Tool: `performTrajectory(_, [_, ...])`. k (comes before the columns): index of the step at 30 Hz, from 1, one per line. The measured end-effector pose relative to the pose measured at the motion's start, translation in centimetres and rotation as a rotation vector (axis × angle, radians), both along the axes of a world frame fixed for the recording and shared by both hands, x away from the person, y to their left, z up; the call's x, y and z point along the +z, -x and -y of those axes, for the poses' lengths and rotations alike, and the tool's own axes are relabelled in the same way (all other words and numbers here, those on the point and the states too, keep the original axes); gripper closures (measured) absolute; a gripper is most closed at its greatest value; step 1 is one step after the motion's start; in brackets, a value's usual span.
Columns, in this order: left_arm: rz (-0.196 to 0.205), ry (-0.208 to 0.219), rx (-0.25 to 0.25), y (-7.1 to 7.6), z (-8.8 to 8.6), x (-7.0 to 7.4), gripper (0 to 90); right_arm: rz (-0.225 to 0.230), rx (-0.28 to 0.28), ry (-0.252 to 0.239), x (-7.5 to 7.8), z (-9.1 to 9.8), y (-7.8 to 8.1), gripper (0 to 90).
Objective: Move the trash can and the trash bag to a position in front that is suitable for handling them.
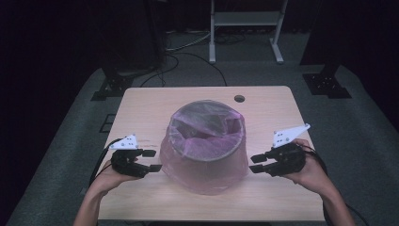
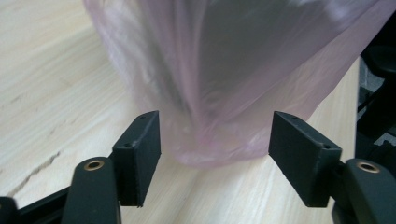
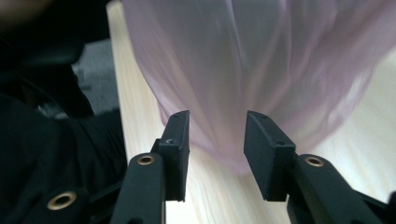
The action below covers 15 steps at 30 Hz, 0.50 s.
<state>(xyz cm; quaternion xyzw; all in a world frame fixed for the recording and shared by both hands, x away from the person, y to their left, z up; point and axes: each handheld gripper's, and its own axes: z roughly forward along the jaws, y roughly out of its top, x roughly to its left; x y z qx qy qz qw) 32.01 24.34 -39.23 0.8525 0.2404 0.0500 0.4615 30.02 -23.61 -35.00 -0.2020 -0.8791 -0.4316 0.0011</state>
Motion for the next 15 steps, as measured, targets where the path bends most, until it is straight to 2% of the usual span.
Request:
performTrajectory(1, [0.006,0.001,-0.003,0.0,0.2,0.2,29.7,0.011,-0.002,-0.023,0.9,-0.2,0.1,57.4])
performTrajectory(3, [0.021,0.013,-0.010,0.1,0.7,0.8,28.8,0.029,-0.004,-0.028,1.7,-0.6,0.2,55.9])
performTrajectory(5, [0.037,0.016,-0.013,0.1,1.3,1.4,27.6,0.034,-0.016,-0.023,2.0,-1.1,0.1,50.3])
performTrajectory(9, [0.064,0.009,-0.023,-0.3,2.5,2.4,26.8,0.039,-0.053,-0.011,1.1,-1.9,-0.8,46.5])
performTrajectory(12, [0.076,-0.004,-0.027,-0.7,3.2,2.9,27.2,0.037,-0.066,-0.029,0.4,-2.2,-1.5,44.4])
performTrajectory(14, [0.079,-0.017,-0.026,-1.2,3.6,3.0,28.5,0.046,-0.077,-0.040,0.1,-2.4,-1.9,44.6])
performTrajectory(15, [0.081,-0.020,-0.033,-1.3,3.7,2.9,32.7,0.052,-0.078,-0.043,0.0,-2.6,-2.1,46.5])
